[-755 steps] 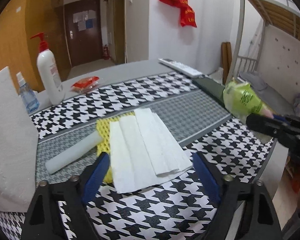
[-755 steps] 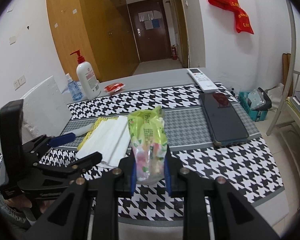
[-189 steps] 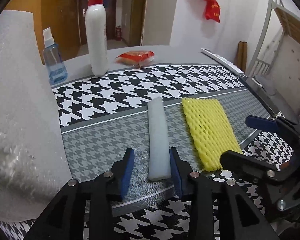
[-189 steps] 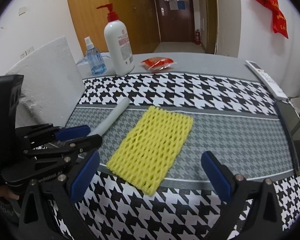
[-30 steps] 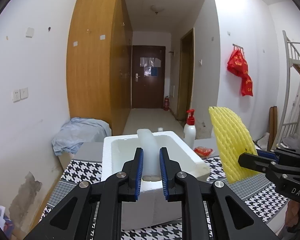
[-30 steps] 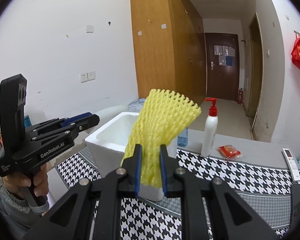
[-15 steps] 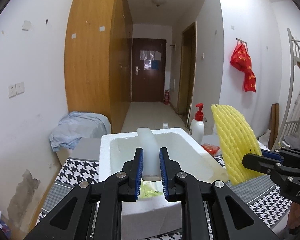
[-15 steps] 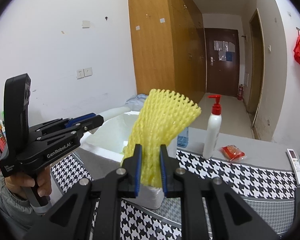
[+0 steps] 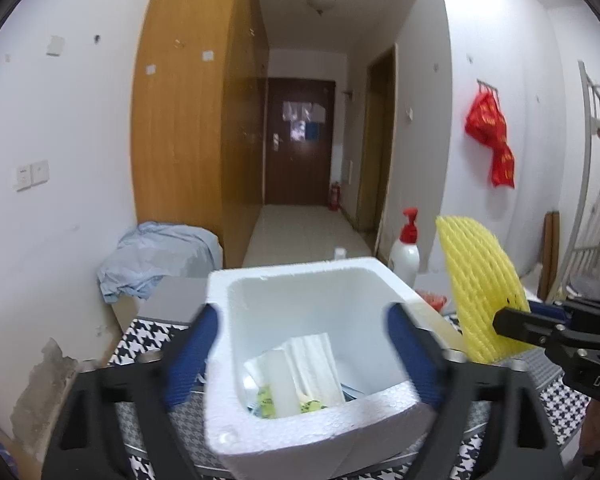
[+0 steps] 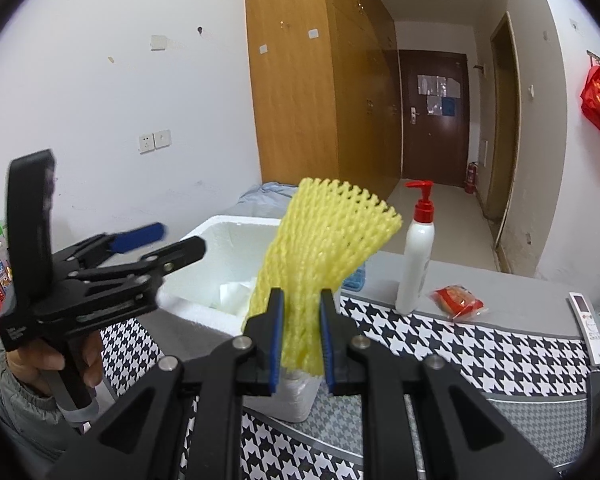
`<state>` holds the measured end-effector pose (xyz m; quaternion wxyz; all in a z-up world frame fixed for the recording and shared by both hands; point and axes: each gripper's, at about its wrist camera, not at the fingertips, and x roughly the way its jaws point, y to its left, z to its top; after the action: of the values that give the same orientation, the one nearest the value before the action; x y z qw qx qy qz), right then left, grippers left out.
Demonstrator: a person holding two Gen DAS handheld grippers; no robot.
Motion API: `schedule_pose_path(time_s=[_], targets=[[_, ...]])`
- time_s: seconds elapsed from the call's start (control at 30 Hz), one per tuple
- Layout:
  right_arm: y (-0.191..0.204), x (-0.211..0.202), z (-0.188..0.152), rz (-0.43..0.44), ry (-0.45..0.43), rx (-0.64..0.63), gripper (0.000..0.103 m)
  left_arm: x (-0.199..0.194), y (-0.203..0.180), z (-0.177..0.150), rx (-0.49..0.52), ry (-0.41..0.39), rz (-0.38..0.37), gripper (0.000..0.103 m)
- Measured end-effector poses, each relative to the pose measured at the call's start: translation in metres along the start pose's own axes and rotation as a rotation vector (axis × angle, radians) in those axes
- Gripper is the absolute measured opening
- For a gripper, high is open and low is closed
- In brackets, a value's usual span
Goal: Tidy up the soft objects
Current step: 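Open the left gripper to drop the foam tube into the box, then lower the yellow net into the foam box and open the right gripper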
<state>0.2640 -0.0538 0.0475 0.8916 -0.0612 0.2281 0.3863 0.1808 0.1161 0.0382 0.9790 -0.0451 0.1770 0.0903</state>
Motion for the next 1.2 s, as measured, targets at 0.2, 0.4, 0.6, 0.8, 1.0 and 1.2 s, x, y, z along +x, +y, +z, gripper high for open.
schedule_pose_path(time_s=[0.2,0.4,0.6,0.8,1.0,1.2], targets=[[0.007,0.000,0.005,-0.004,-0.003,-0.005,0.020,-0.015,0.017,0.003,-0.042,-0.039,0.036,0.102],[0.018,0.002,0.010,-0.003,-0.009,-0.027,0.020,-0.022,0.032,0.003,-0.039,-0.048,0.058,0.102],[0.026,0.014,0.015,-0.001,-0.006,-0.033,0.020,-0.028,0.047,-0.001,-0.048,-0.053,0.080,0.102],[0.035,0.029,0.021,-0.002,0.009,-0.044,0.020,-0.036,0.057,-0.002,-0.052,-0.068,0.084,0.102],[0.039,0.044,0.025,0.013,0.028,-0.027,0.020,-0.037,0.065,-0.005,-0.056,-0.062,0.076,0.102],[0.044,0.057,0.027,0.015,0.046,-0.028,0.020,-0.037,0.074,-0.008,-0.071,-0.058,0.083,0.102]])
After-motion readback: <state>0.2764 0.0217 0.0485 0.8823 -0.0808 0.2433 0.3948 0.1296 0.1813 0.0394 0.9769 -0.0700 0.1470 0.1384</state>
